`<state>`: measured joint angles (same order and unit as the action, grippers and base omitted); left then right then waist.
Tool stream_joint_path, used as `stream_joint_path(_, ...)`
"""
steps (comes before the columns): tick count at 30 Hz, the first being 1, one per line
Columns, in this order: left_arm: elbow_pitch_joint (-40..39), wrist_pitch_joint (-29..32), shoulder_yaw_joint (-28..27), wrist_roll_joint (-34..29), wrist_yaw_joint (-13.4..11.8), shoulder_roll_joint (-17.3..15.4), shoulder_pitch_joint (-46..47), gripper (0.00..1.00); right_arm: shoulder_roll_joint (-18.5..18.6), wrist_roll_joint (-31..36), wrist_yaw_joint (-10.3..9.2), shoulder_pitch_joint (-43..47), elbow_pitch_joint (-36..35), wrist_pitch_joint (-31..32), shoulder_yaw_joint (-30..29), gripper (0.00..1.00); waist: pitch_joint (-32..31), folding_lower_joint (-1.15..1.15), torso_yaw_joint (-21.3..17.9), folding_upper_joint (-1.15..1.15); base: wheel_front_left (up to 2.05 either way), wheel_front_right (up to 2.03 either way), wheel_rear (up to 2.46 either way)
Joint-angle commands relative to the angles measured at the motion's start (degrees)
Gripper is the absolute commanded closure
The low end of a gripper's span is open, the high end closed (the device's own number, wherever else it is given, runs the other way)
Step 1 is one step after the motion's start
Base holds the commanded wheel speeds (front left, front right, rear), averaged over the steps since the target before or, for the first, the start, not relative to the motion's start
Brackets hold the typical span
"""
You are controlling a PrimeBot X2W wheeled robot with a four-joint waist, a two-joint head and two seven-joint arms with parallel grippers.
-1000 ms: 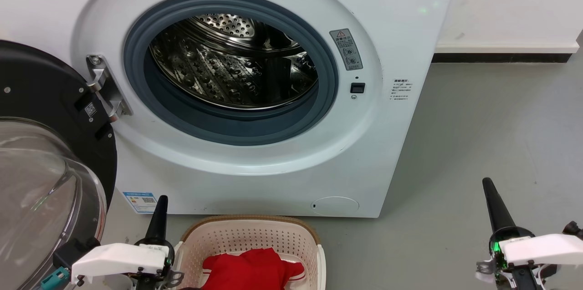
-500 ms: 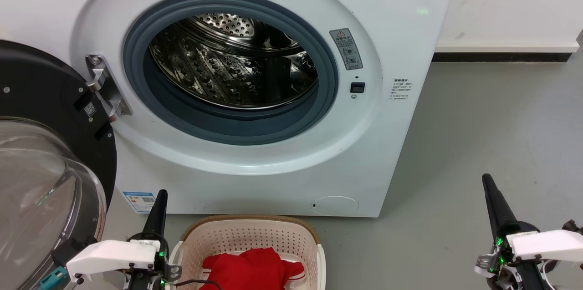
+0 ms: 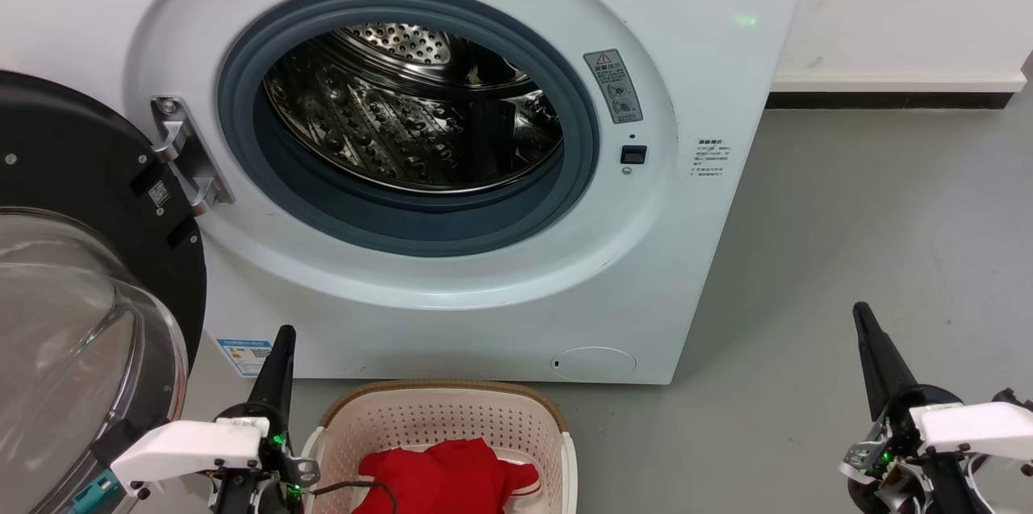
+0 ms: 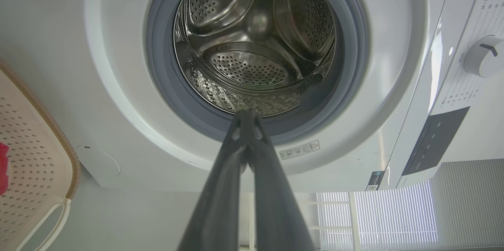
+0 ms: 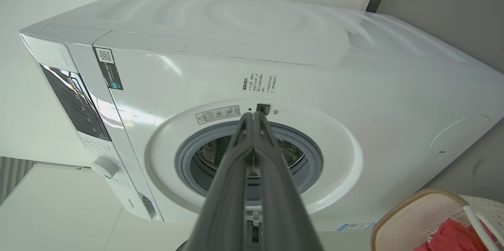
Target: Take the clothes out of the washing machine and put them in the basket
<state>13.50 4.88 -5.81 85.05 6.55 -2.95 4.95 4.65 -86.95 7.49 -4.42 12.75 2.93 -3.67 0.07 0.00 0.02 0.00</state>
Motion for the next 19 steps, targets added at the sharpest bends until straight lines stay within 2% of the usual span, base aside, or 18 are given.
stream_joint_path(1,0.13,0.50,-0.31,1.55,0.41,0.09,0.93,1.00,-0.05,-1.57,0.00,-1.11,0.21,0.39,-0.21,1.00,0.01,0.00,0.00,0.00,0.00,0.00,0.00)
stream_joint_path(15,0.67,1.85,-0.93,7.46,1.11,0.12,1.52,1.00,-0.24,-7.41,0.00,-1.91,1.35,2.05,-0.71,1.00,0.10,0.00,-0.02,0.00,0.00,0.00,0.00)
stream_joint_path(19,0.64,1.86,-0.90,7.38,1.08,0.13,1.52,1.00,-0.32,-7.22,0.00,-1.95,1.30,2.09,-0.81,1.00,0.11,0.00,-0.02,0.00,0.00,0.00,0.00)
